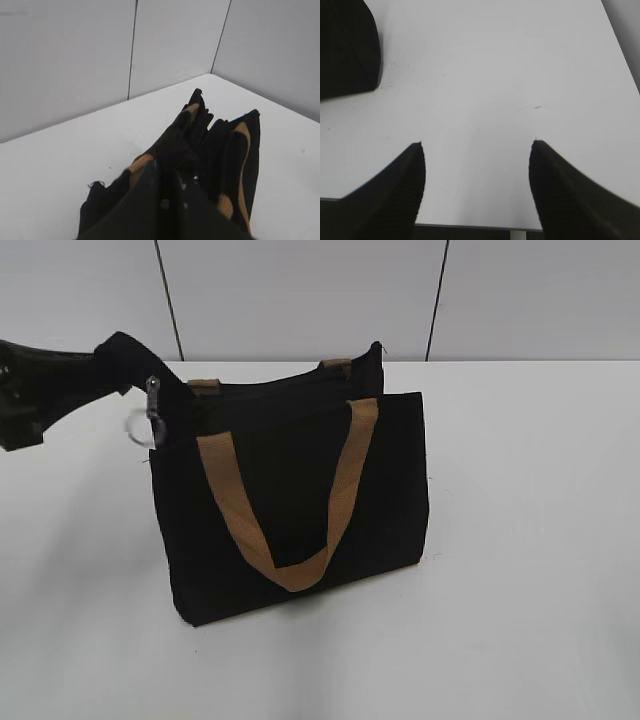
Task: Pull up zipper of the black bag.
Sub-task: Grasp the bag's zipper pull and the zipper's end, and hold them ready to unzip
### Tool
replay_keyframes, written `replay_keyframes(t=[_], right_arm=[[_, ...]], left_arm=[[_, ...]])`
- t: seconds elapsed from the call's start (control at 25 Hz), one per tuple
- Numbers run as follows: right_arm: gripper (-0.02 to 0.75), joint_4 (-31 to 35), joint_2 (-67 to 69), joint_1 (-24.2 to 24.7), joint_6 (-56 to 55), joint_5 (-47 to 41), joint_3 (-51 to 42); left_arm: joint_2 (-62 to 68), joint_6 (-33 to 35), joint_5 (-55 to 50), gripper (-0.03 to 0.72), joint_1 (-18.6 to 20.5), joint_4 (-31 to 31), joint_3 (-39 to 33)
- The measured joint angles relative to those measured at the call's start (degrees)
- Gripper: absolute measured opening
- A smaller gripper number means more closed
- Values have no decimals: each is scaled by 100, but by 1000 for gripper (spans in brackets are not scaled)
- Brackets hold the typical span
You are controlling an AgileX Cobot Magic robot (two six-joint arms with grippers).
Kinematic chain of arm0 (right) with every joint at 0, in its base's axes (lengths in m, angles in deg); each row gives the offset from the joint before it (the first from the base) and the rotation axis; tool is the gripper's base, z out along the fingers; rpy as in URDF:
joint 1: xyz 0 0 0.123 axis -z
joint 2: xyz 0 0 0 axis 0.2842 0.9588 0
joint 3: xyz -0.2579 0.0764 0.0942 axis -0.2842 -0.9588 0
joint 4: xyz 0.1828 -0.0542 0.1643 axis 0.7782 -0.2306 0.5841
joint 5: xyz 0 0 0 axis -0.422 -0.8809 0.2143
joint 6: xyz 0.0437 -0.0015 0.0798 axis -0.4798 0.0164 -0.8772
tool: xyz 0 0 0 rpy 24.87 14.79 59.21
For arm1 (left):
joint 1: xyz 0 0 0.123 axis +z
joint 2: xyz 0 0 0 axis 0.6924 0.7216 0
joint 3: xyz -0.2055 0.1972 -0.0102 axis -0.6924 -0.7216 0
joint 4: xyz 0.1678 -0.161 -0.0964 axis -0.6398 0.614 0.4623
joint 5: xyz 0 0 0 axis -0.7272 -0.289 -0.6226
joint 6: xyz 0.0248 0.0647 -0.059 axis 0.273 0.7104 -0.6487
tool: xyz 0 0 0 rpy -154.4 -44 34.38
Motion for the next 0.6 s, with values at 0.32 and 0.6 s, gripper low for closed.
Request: replay_keyframes(t=[0.32, 0.6], right_arm=[[505, 0, 0, 0, 0, 0, 0], [505, 0, 0, 0, 0, 0, 0]], left_arm=[[-711, -116, -17, 15, 0, -119, 0], [-712, -126, -152, 15, 0, -115, 0]])
